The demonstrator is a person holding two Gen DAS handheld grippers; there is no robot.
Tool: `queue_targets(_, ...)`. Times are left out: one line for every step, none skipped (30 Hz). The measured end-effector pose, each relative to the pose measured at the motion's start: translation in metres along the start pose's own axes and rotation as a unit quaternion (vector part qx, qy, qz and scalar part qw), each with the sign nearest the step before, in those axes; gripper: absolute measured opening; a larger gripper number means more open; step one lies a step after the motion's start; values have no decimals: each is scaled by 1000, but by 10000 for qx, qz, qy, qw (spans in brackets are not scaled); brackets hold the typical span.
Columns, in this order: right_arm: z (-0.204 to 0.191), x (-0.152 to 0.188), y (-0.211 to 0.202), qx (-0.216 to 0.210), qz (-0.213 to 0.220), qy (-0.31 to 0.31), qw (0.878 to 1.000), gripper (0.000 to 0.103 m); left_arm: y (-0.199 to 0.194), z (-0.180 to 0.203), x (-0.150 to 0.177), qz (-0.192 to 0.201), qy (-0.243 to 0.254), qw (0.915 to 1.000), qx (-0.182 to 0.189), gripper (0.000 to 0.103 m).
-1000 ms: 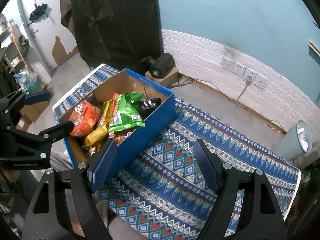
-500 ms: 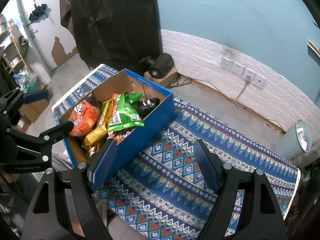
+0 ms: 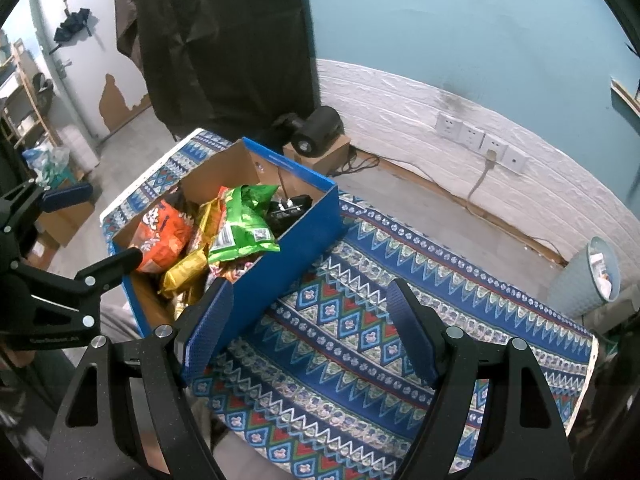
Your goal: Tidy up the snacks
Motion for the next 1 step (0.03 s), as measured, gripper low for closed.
queue_targets(1,0,0,2,-5,7,10000,79,0,-1,0,-8,-4,10000,-6,94)
Point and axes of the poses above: each gripper's, at about its wrist camera, not at the fingertips, and y roughly the way its jaws point, z to its right, x to its underside, the point moved 10 cm from there along y, roughly the way its jaws point, and after that the axes turned 13 degrees about x, right-handed, at the moved point
